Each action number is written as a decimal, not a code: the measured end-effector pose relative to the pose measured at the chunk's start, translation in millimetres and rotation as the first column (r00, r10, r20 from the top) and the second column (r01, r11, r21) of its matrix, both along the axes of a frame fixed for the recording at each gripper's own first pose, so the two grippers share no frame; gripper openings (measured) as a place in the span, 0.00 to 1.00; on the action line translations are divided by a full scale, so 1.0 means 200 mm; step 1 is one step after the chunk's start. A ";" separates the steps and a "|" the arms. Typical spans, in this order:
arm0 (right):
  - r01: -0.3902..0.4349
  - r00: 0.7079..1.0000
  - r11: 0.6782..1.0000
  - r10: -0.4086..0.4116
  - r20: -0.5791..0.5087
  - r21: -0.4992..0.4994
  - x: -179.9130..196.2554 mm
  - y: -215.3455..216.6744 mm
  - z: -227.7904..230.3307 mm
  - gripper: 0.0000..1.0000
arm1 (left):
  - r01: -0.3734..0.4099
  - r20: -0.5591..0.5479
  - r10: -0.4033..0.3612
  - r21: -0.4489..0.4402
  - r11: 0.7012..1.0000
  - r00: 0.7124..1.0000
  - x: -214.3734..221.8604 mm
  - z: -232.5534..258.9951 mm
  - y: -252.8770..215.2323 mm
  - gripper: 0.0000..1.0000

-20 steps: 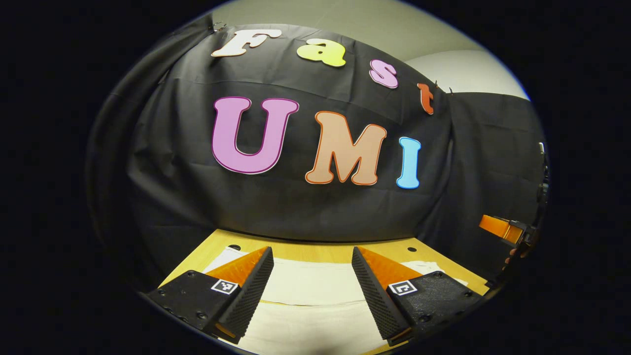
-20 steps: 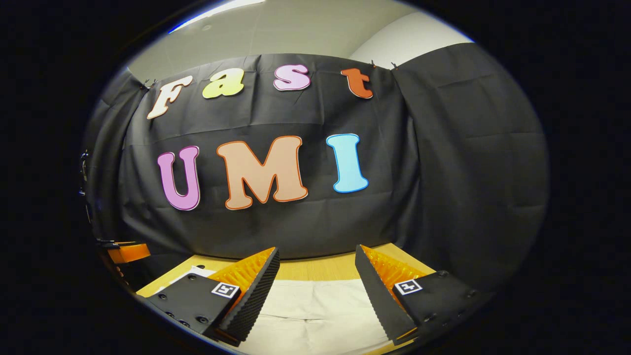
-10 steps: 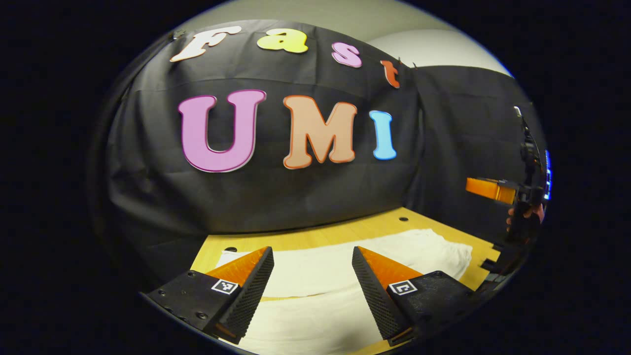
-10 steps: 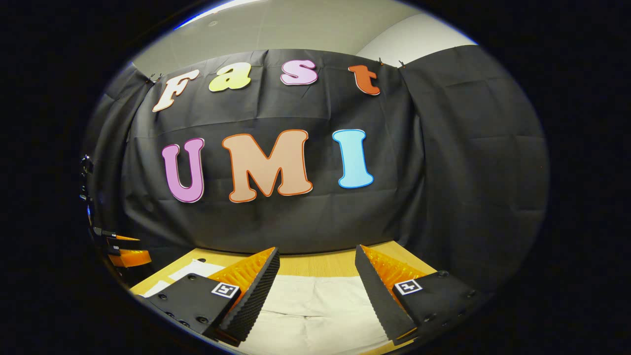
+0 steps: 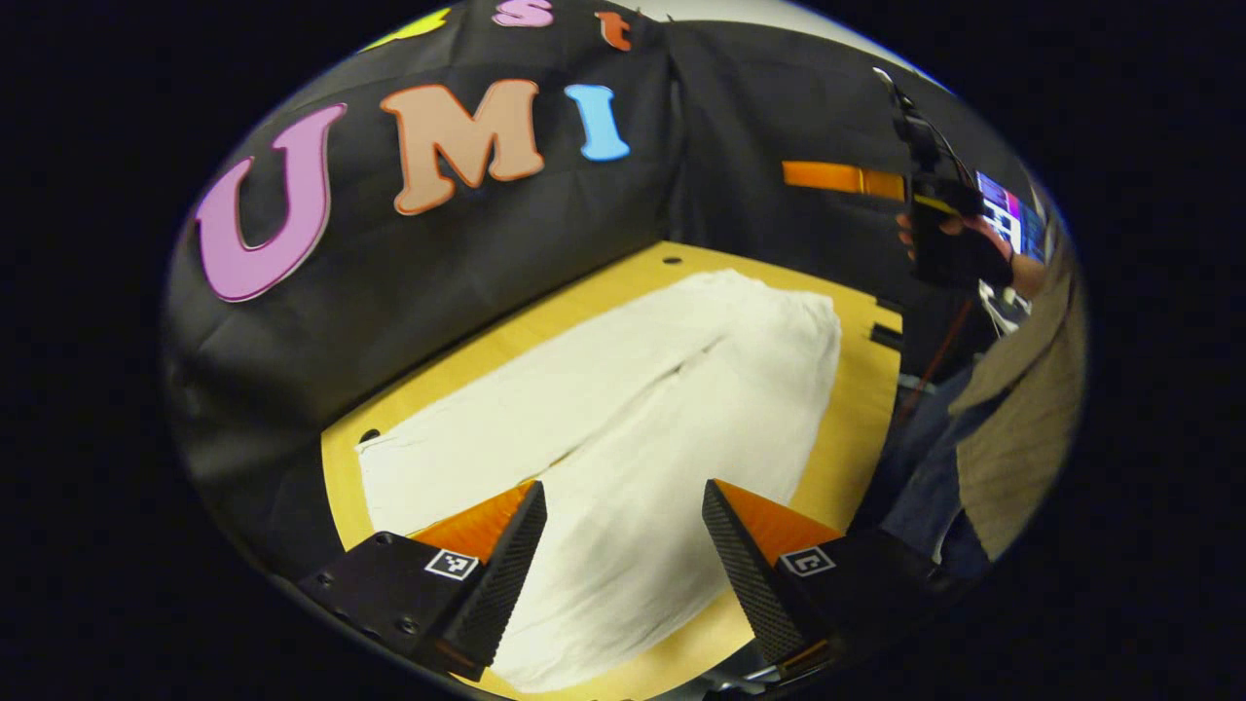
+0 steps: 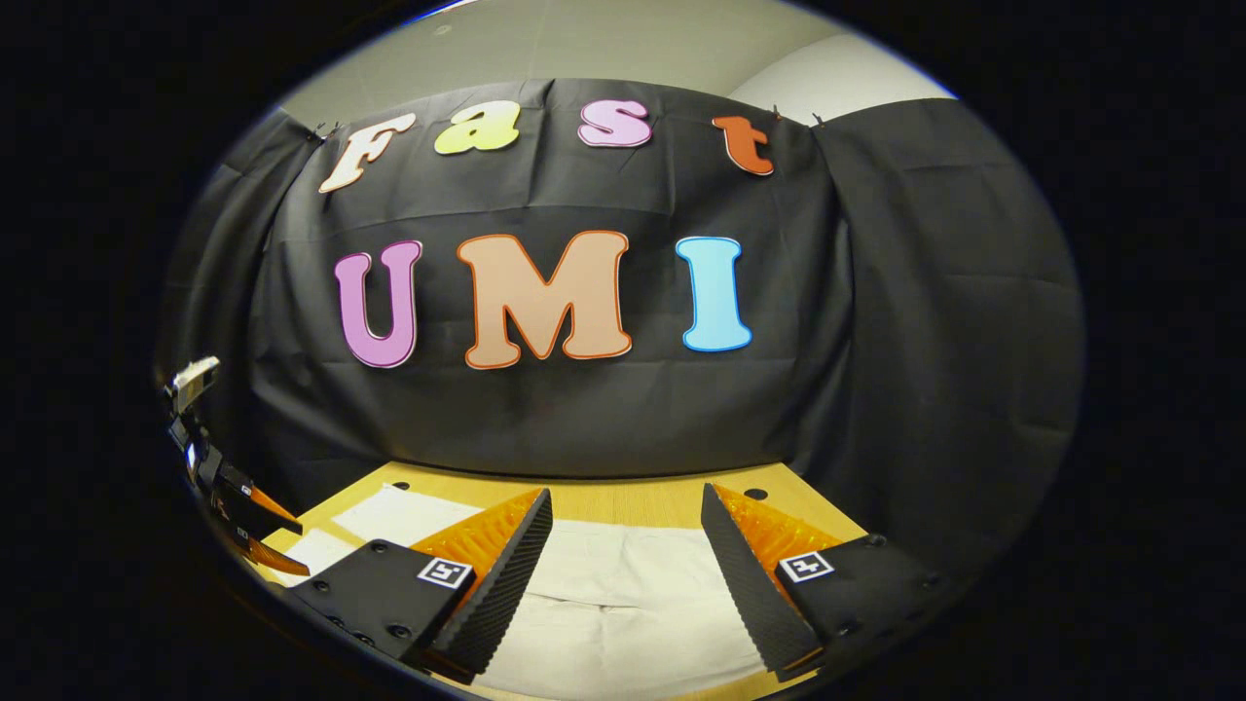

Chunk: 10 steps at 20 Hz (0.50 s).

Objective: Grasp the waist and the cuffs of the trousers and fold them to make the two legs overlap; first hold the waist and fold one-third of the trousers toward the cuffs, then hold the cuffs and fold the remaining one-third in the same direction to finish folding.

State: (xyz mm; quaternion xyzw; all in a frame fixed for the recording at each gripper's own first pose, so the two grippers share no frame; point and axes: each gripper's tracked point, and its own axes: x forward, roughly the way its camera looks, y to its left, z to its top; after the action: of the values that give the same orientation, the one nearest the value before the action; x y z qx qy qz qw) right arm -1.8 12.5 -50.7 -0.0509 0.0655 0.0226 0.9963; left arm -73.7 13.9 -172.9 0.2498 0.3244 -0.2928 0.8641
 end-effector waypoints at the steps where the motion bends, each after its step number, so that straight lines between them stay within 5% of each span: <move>1: 0.003 1.000 1.000 -0.003 -0.008 -0.006 -0.01 0.01 -0.02 0.98 | 0.029 -0.037 -0.028 0.019 0.999 0.999 -0.03 -0.04 0.02 0.96; 6: 0.003 0.999 0.999 -0.005 -0.048 -0.036 -0.04 0.05 -0.08 0.98 | 0.190 -0.240 -0.158 0.115 0.975 0.958 -0.20 -0.26 0.15 0.96; 10: 0.001 0.996 0.998 -0.007 -0.089 -0.059 -0.09 0.06 -0.13 0.98 | 0.308 -0.357 -0.219 0.215 0.927 0.908 -0.33 -0.45 0.36 0.95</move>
State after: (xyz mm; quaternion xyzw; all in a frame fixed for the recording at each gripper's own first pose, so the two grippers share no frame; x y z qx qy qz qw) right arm -19.0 25.0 -76.2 -0.0792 0.1107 0.0209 0.9905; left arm -139.7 85.4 -263.1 0.3534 0.4622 -0.3988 0.7089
